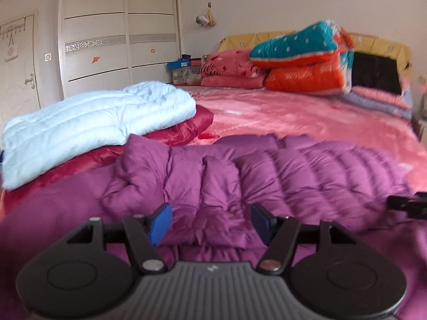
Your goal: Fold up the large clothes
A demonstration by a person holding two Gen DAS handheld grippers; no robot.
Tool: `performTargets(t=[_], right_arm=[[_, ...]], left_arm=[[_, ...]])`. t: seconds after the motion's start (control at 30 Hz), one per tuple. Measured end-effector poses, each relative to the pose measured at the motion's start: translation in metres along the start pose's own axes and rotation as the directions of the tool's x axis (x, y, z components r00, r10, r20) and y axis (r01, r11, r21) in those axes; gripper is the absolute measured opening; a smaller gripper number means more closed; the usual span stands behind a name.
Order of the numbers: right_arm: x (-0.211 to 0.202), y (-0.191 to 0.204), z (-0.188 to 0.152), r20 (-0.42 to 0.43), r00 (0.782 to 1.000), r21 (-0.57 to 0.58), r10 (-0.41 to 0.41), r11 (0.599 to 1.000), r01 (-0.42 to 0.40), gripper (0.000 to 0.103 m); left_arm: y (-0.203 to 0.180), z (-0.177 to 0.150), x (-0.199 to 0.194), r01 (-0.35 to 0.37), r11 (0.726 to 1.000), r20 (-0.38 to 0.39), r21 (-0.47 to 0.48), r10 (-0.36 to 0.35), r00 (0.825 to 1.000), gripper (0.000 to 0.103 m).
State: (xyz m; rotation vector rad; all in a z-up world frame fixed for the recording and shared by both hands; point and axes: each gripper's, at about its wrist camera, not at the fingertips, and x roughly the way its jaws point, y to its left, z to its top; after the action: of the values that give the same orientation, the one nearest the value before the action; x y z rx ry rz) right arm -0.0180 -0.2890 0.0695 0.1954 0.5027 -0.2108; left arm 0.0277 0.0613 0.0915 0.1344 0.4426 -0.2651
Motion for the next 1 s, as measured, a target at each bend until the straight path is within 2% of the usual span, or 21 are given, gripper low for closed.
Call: performTargets(t=[0.17, 0.33, 0.43, 0.63, 0.77, 1.0], right_arm=[[-0.044, -0.003, -0.011, 0.041, 0.999, 0.028, -0.01, 1.0, 0.008, 0.103], [-0.082, -0.014, -0.026, 0.028, 0.999, 0.117, -0.022, 0.993, 0.018, 0.103], [-0.102, -0.011, -0.033, 0.026, 0.999, 0.13, -0.04, 0.991, 0.036, 0.103], [-0.142, -0.002, -0.045, 0.037, 0.999, 0.125, -0.025, 0.992, 0.02, 0.103], [-0.169, 0.005, -0.051, 0.045, 0.999, 0.127, -0.002, 0.992, -0.004, 0.103], [-0.207, 0.021, -0.064, 0.029, 0.998, 0.124, 0.055, 0.991, -0.058, 0.103]], left_arm=[[0.014, -0.004, -0.057, 0.0, 1.0, 0.009, -0.01, 0.001, 1.0, 0.065], [0.039, -0.013, -0.105, -0.032, 0.999, 0.018, -0.017, 0.032, 0.999, 0.065], [0.057, -0.019, -0.127, -0.056, 0.998, 0.01, -0.027, 0.056, 0.998, 0.065], [0.088, -0.033, -0.173, -0.105, 0.994, 0.007, -0.042, 0.105, 0.994, 0.066], [0.109, -0.043, -0.197, -0.14, 0.988, 0.013, -0.06, 0.141, 0.99, 0.067], [0.141, -0.064, -0.22, -0.177, 0.977, -0.021, -0.118, 0.176, 0.984, 0.067]])
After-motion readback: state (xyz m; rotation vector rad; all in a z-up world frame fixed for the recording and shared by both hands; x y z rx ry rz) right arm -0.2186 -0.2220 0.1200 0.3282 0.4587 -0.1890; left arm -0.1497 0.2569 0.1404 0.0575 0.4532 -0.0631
